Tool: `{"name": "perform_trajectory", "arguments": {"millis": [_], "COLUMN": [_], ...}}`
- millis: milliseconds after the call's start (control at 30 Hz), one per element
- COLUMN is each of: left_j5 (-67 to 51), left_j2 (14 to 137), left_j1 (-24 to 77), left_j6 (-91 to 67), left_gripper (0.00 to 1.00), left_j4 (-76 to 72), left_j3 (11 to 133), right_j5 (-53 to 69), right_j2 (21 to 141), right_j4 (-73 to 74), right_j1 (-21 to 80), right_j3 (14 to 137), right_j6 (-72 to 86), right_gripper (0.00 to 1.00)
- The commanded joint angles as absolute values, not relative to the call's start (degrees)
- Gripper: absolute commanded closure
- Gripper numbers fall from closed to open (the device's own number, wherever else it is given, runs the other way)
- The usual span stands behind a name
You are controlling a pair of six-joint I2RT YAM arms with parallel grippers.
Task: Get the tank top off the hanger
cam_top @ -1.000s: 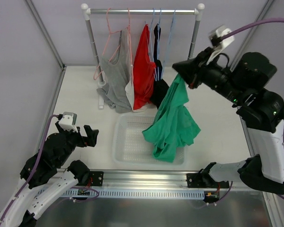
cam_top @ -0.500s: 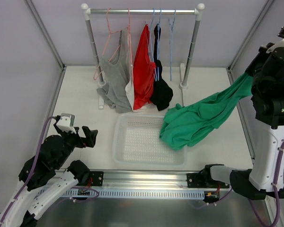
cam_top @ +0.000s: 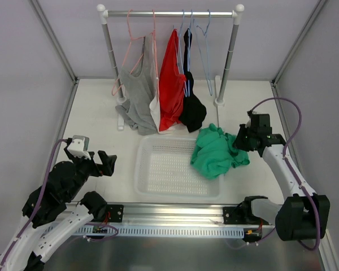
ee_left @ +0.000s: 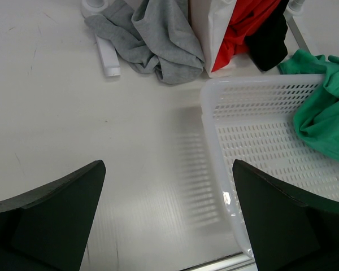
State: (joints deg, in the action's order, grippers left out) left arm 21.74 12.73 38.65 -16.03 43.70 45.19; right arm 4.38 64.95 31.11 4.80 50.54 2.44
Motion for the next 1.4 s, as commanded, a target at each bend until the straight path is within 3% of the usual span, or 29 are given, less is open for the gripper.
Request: {"name": "perform_trajectory", "arguments": {"millis": [0, 67, 100, 167, 233, 267, 300, 800, 933, 1067, 1100, 1167, 1200, 1367], "left_j5": [22.59, 22.59, 22.59, 22.50, 22.41, 22.41, 22.41, 21.88, 21.71, 21.45, 21.45, 21.36, 21.27, 21.27], "left_j2": [13.01, 13.01, 12.83, 12.57, 12.83, 13.01, 13.09, 12.48, 11.25, 10.72, 10.55, 10.11, 10.02, 9.84], "left_j1": [38.85, 38.85, 38.85, 38.85, 38.85, 38.85, 38.85, 38.85, 38.85, 38.85, 38.85, 38.85, 38.85, 38.93], "left_j6": [-16.26, -16.26, -16.26, -16.26, -16.26, -16.17, -16.17, -16.00, -16.00, -16.00, -16.00, -16.00, -16.00, -15.91], "left_gripper": [0.01, 0.01, 0.01, 0.01, 0.01, 0.01, 0.01, 0.01, 0.01, 0.01, 0.01, 0.01, 0.01, 0.01], "left_j4": [42.19, 42.19, 42.10, 42.10, 42.10, 42.10, 42.10, 42.10, 42.01, 42.01, 42.10, 42.01, 42.01, 41.92], "left_j3": [45.18, 45.18, 45.18, 45.09, 45.09, 45.09, 45.09, 45.18, 45.18, 45.18, 45.18, 45.18, 45.09, 45.09], "right_j5": [12.04, 13.00, 12.66, 12.39, 11.87, 11.69, 11.25, -4.74, -10.45, -12.56, -12.92, -13.44, -13.53, -12.13], "right_j2": [62.31, 63.01, 63.37, 64.42, 65.82, 66.27, 67.49, 79.53, 84.80, 86.05, 85.70, 85.61, 85.00, 77.19], "right_j4": [19.43, 17.15, 16.79, 15.30, 13.98, 13.54, 13.19, 12.03, 13.79, 15.21, 15.21, 15.29, 15.38, 15.29], "right_j1": [4.66, 4.66, 4.66, 4.66, 4.57, 4.57, 4.48, 6.85, 10.72, 11.95, 11.95, 11.95, 11.95, 11.95], "right_j3": [45.90, 43.52, 42.72, 40.96, 40.17, 39.99, 39.90, 39.81, 42.09, 43.33, 43.33, 43.42, 43.33, 43.85], "right_j6": [6.76, 7.20, 7.29, 7.65, 8.87, 9.31, 9.84, 13.37, 12.40, 12.92, 13.01, 13.01, 13.01, 14.93], "right_gripper": [0.82, 0.67, 0.54, 0.48, 0.25, 0.07, 0.01, 0.01, 0.09, 0.35, 0.52, 0.76, 0.99, 1.00]}}
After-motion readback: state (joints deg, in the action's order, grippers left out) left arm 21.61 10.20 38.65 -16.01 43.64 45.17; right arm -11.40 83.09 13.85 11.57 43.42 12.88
